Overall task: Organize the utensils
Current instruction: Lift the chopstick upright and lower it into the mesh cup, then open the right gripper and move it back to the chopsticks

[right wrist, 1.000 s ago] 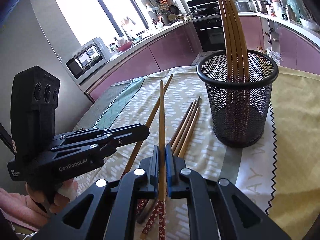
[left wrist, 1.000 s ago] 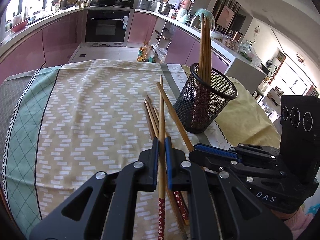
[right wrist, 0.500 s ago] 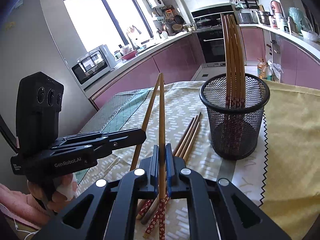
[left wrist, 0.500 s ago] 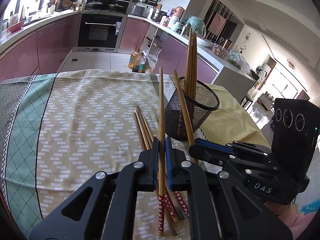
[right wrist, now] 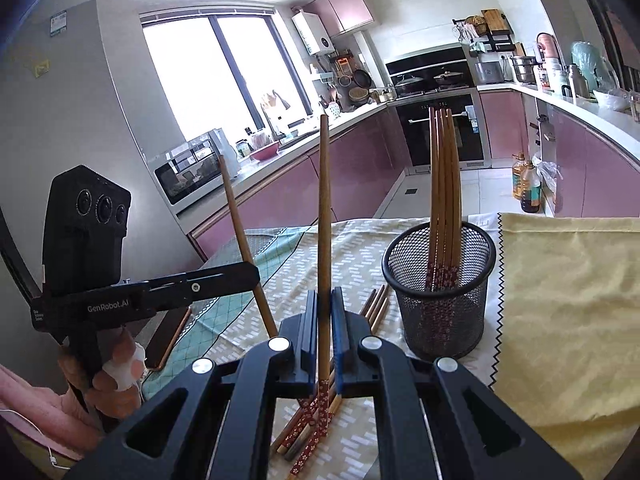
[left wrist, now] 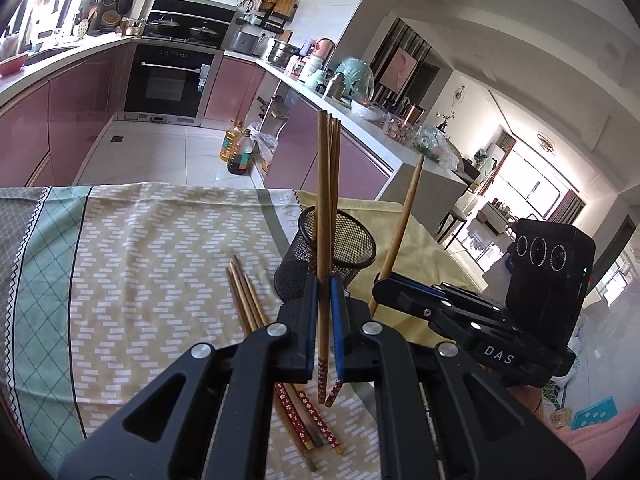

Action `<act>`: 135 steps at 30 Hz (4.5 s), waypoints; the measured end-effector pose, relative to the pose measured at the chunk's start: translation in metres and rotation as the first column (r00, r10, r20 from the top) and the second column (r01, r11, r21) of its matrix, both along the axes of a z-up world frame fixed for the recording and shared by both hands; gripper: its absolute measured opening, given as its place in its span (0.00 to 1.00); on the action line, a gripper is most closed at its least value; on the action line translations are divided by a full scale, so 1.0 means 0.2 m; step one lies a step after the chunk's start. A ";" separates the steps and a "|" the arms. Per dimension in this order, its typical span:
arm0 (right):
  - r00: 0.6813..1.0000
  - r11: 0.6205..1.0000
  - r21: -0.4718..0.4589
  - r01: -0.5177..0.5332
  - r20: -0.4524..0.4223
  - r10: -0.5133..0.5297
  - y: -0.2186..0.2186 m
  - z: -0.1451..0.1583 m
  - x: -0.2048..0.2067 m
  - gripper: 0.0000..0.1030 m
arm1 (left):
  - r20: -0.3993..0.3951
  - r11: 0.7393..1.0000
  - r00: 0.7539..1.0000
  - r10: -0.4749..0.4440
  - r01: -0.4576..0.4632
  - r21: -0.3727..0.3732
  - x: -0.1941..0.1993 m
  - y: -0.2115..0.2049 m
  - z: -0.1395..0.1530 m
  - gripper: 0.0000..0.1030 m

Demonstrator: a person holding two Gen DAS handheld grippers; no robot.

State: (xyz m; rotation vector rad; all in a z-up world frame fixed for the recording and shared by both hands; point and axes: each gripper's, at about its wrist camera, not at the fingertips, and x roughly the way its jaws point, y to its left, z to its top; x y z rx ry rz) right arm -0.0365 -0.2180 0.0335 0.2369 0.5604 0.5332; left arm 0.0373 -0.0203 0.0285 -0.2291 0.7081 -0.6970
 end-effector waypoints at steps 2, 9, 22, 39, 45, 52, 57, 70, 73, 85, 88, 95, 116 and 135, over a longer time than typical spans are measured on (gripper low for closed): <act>1.000 1.000 -0.003 0.008 0.015 -0.008 -0.02 0.03 -0.01 0.05 | 0.015 1.000 1.000 0.000 0.000 -0.005 0.01 -0.01 0.03 0.07; 0.996 0.999 -0.013 0.050 0.079 -0.049 -0.09 0.16 0.01 0.05 | 0.061 1.000 0.998 0.004 -0.002 -0.029 0.07 -0.02 0.15 0.07; 0.971 0.989 -0.046 0.140 0.200 -0.129 -0.23 0.39 0.12 0.05 | 0.204 0.998 0.979 0.013 0.000 -0.061 0.21 -0.14 0.46 0.07; 0.981 0.978 -0.121 0.169 0.121 -0.155 -0.18 0.25 0.32 0.05 | 0.145 0.975 0.988 -0.061 0.027 0.222 0.37 -0.40 0.23 0.07; 0.990 0.978 -0.152 0.141 0.022 -0.139 -0.16 0.15 0.38 0.05 | 0.078 0.961 0.992 -0.095 0.071 0.267 0.42 -0.44 0.14 0.07; 0.989 0.975 -0.180 0.131 -0.039 -0.141 -0.14 0.08 0.44 0.06 | 0.027 0.966 0.996 -0.082 0.073 0.249 0.51 -0.45 0.08 0.07; 0.987 0.974 -0.176 0.142 -0.054 -0.154 -0.14 0.07 0.47 0.06 | 0.023 0.967 0.997 -0.074 0.066 0.246 0.53 -0.48 0.08 0.07; 0.990 0.981 -0.137 0.138 -0.006 -0.140 -0.13 0.08 0.34 0.30 | 0.085 0.982 0.996 0.024 -0.040 0.186 0.41 -0.34 0.07 0.37; 0.992 0.984 -0.131 0.122 0.035 -0.118 -0.10 0.11 0.25 0.37 | 0.126 0.976 0.989 0.078 -0.101 0.193 0.34 -0.27 0.07 0.48; 1.000 0.988 -0.156 0.009 0.005 -0.009 0.09 -0.06 0.01 0.66 | 0.209 0.922 0.937 0.280 -0.323 0.213 0.09 0.03 -0.08 0.95; 0.997 0.988 -0.153 -0.002 -0.075 -0.009 0.11 -0.17 0.04 0.66 | 0.200 0.906 0.937 0.286 -0.333 0.261 0.06 0.03 -0.15 0.95; 0.984 0.984 -0.177 0.012 -0.173 -0.043 0.16 -0.32 0.06 0.73 | 0.108 0.893 0.950 0.293 -0.312 0.324 0.06 0.04 -0.32 0.95; 0.969 0.980 -0.184 0.078 -0.215 -0.118 0.09 -0.40 0.07 0.82 | -0.060 0.877 0.980 0.192 -0.143 0.459 0.16 -0.14 -0.55 0.84; 0.970 0.976 -0.215 0.027 -0.232 -0.078 0.15 -0.40 0.11 0.68 | -0.074 0.881 0.974 0.216 -0.161 0.445 0.17 -0.10 -0.55 0.69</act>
